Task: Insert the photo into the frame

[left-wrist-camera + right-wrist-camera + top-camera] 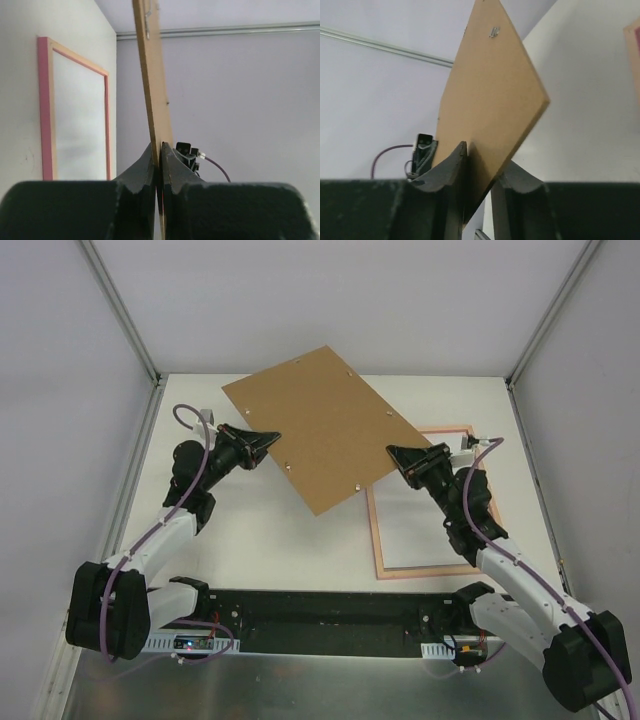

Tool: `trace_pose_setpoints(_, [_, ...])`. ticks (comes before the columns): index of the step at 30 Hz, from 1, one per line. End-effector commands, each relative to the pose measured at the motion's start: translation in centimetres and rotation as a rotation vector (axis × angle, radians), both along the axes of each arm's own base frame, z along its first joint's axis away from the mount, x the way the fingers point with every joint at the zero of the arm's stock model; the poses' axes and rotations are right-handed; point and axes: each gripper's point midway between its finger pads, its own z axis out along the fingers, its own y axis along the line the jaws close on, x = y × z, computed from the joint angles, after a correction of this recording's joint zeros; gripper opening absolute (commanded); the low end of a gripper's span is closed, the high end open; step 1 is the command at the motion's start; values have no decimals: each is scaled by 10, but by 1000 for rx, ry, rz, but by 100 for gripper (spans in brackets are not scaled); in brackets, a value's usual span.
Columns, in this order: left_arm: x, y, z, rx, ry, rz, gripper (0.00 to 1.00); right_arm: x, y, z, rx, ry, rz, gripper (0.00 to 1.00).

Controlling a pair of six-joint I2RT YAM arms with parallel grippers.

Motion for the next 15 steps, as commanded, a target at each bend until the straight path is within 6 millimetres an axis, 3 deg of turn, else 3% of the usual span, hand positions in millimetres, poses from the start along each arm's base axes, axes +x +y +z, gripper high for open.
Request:
trace_pose_setpoints(1, [-15,-14,53,42,-213,-117,0,-26,16,-38,-228,51,148,35])
trace_pose_setpoints(3, [-16,-17,52,50,-216,-135,0,-32,11,-55,-314,108,151,51])
trace_pose_setpoints(8, [-18,-20,44,98,-223,-169,0,-46,-7,-74,-453,132,142,78])
trace_pose_setpoints(11, [-21,-22,33,131,-222,-199,0,-59,-13,-80,-526,129,171,83])
trace_pose_setpoints(15, [-27,-25,23,171,-241,-245,0,-81,-16,-83,-614,89,236,84])
